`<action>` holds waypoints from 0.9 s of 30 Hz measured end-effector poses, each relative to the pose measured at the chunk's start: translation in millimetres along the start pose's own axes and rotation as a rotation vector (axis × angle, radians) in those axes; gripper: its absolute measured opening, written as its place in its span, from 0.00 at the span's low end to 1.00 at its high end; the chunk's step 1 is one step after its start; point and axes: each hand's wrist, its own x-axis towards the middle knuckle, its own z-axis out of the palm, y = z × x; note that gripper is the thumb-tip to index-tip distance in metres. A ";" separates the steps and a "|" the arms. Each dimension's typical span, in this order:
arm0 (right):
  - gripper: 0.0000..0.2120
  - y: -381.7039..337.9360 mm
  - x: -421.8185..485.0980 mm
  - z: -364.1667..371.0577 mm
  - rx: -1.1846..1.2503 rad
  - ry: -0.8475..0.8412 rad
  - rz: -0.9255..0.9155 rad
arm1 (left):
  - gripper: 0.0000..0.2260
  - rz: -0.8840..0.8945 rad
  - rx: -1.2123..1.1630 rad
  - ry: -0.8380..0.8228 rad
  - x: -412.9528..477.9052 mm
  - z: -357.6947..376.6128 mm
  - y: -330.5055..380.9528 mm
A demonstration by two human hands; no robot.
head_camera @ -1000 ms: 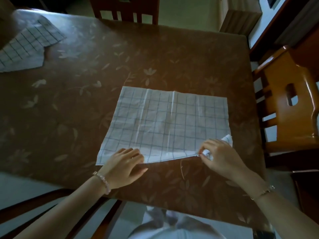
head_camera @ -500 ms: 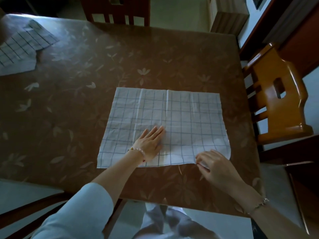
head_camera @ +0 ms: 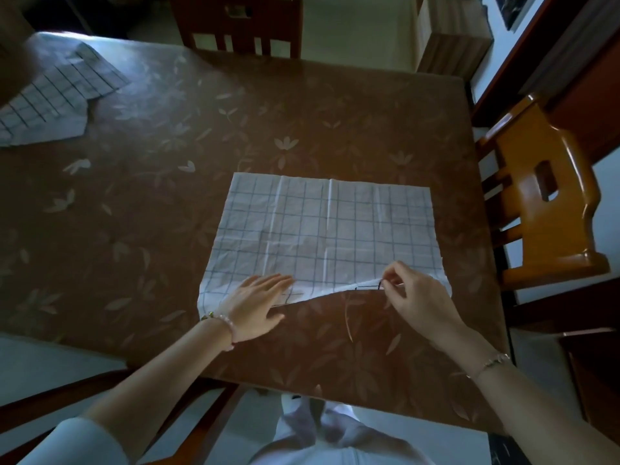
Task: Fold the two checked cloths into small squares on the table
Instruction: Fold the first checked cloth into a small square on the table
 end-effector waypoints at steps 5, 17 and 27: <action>0.03 2.4 22.7 -12.1 -0.068 0.036 -0.053 | 0.10 -0.090 0.052 0.174 -14.0 -17.2 -30.4; 0.08 43.2 54.9 -38.0 -0.123 -0.132 0.096 | 0.10 -0.619 -0.492 0.319 -28.2 -57.5 -87.9; 0.05 67.8 92.2 -78.4 -0.147 -0.164 0.300 | 0.02 -0.571 -0.676 0.431 9.6 -82.2 -91.5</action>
